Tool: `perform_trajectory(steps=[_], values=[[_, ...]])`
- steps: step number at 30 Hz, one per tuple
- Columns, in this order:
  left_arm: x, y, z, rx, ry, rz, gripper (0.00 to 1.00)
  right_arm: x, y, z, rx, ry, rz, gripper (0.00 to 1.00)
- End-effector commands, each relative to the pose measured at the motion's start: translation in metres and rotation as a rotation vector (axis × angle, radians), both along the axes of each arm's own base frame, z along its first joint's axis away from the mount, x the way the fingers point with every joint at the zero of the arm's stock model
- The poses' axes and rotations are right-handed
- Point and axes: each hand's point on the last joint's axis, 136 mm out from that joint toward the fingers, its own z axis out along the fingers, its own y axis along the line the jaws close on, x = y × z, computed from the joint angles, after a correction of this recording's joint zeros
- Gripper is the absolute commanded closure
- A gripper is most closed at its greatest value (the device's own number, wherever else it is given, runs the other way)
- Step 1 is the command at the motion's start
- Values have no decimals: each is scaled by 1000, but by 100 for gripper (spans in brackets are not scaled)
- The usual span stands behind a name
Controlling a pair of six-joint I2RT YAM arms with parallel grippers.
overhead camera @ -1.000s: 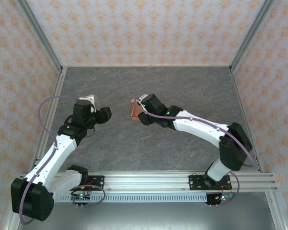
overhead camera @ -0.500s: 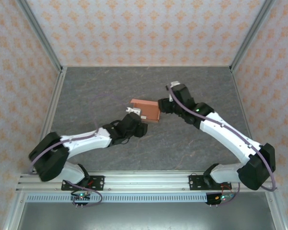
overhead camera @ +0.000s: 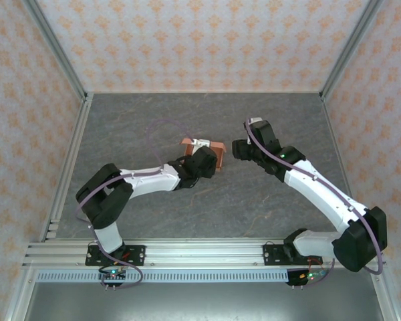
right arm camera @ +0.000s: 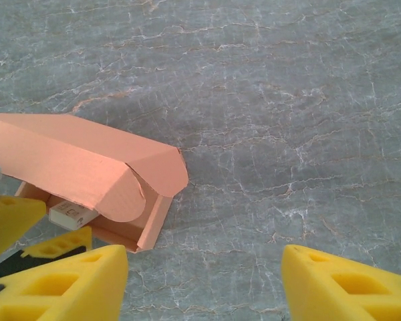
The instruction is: Fold the paper box
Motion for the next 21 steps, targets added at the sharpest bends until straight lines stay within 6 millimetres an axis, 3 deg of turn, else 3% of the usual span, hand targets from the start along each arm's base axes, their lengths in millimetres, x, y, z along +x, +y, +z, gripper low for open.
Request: perform_trajectory(steps=[1, 12, 21], values=[[7, 13, 0, 83, -33, 57, 39, -3, -5, -2, -17, 5, 0, 37], [12, 15, -13, 127, -17, 73, 40, -2, -4, -7, -21, 18, 4, 38], [18, 21, -15, 104, -6, 80, 53, -4, -1, -13, -23, 39, 18, 38]])
